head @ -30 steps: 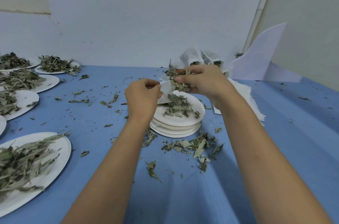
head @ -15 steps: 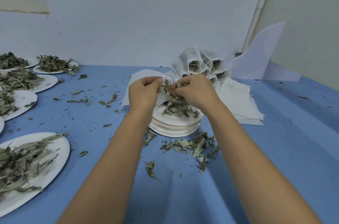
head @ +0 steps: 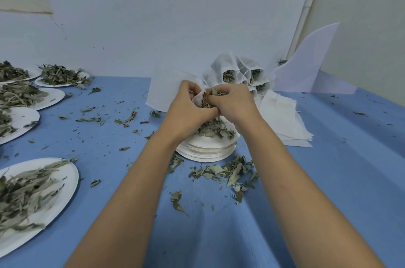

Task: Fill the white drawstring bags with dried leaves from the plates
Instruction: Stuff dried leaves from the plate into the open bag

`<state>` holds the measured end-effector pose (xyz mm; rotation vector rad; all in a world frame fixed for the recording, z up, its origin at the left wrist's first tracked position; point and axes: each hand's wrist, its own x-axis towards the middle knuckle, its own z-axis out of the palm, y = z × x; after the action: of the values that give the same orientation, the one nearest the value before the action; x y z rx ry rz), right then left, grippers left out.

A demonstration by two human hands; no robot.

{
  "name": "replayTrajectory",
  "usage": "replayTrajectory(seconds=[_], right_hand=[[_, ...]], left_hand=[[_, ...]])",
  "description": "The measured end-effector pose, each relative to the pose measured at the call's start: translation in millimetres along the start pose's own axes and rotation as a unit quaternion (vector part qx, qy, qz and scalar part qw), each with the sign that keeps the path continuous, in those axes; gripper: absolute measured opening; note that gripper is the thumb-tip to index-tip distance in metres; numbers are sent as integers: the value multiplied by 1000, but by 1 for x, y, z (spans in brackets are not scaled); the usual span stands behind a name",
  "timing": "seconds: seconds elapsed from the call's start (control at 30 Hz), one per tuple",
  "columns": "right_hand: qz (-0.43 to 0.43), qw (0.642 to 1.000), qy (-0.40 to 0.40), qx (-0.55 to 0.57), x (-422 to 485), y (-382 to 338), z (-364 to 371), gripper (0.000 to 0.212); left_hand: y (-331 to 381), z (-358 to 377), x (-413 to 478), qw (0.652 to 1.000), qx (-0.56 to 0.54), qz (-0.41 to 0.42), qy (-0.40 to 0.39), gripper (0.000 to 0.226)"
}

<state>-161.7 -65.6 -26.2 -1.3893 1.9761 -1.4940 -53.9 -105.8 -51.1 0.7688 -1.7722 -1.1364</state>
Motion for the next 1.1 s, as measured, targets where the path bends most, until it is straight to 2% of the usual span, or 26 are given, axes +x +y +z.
replayTrajectory(seconds=[0.17, 0.33, 0.37, 0.47, 0.5, 0.67, 0.83, 0.93, 1.0, 1.1], right_hand=[[-16, 999, -16, 27, -5, -3, 10, 14], [21, 992, -92, 77, -8, -9, 15, 17], [30, 990, -111, 87, -8, -10, 15, 19], [75, 975, -158, 135, -9, -16, 12, 43], [80, 973, -166, 135, -8, -17, 12, 40], [101, 981, -134, 99, -3, -21, 9, 26], [136, 969, -98, 184, 5, -13, 1, 35], [127, 967, -87, 204, 7, -8, -4, 28], [100, 978, -67, 169, 6, -4, -5, 25], [5, 997, -41, 62, 6, 5, -6, 25]], left_hand=[[0, 3, 0, 988, 106, 55, 99, 34], [-5, 2, 1, 975, 156, 73, 141, 29], [-6, 2, 1, 975, 154, 69, 145, 28], [-9, 0, 2, 974, 140, 65, 163, 25], [-10, -1, 2, 975, 132, 66, 167, 23], [-11, -2, 3, 981, 91, 58, 159, 22], [-9, -3, 1, 986, 62, 69, 137, 29], [-7, -5, 1, 989, 52, 73, 119, 31], [-7, -5, 0, 990, 49, 73, 107, 30], [-5, -5, -1, 993, 50, 84, 71, 31]])
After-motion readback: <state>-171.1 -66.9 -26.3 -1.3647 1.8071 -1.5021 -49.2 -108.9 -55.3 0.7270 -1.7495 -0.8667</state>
